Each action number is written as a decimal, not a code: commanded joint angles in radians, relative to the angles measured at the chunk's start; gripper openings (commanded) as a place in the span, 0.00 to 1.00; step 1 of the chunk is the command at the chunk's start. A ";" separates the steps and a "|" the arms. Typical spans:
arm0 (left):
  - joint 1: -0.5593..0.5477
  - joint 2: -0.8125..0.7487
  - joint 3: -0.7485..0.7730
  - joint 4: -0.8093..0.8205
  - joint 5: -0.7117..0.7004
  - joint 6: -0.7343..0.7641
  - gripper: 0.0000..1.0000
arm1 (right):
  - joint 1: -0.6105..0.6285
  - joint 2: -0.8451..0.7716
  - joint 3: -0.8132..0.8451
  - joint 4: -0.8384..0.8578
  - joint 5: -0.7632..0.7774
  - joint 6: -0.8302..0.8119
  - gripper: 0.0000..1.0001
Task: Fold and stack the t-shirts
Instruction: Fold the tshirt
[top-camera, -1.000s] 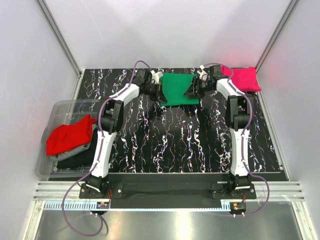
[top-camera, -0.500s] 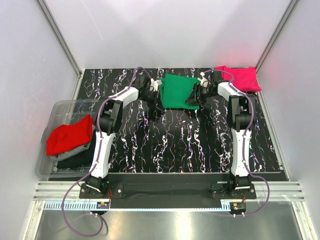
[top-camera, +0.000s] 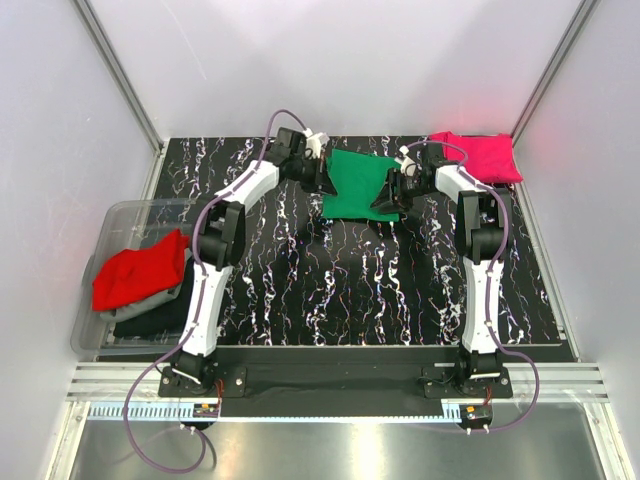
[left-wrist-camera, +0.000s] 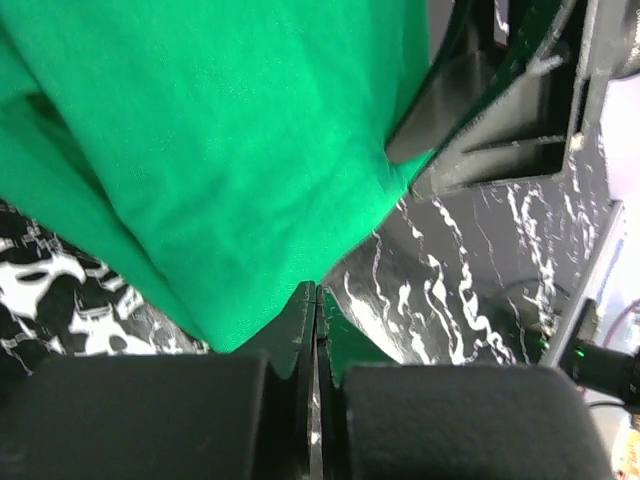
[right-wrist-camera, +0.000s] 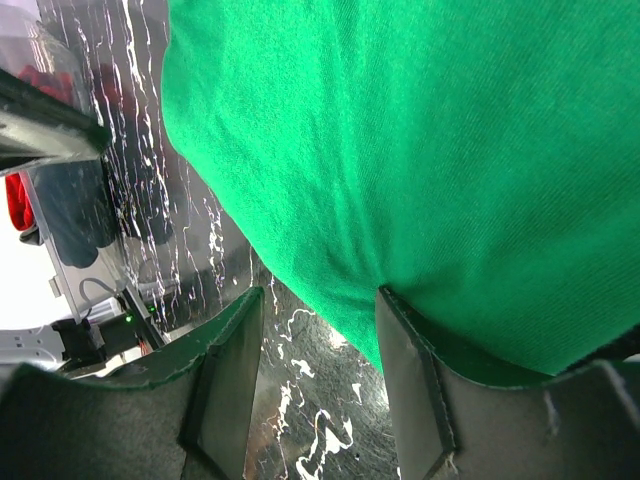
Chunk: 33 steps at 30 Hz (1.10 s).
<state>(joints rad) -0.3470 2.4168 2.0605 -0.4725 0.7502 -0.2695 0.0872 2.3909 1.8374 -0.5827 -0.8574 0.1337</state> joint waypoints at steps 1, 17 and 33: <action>-0.010 0.059 0.050 0.009 -0.064 0.021 0.02 | 0.013 -0.032 -0.018 -0.054 0.049 -0.031 0.56; -0.023 -0.044 -0.183 -0.126 -0.152 0.098 0.00 | 0.017 -0.100 -0.102 -0.068 0.049 -0.032 0.57; -0.018 -0.372 -0.379 -0.153 -0.120 0.095 0.27 | 0.031 -0.309 -0.178 -0.103 0.037 -0.023 0.60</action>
<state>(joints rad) -0.3740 2.1822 1.6405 -0.6159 0.6308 -0.1886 0.1150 2.2036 1.6157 -0.6819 -0.8326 0.1226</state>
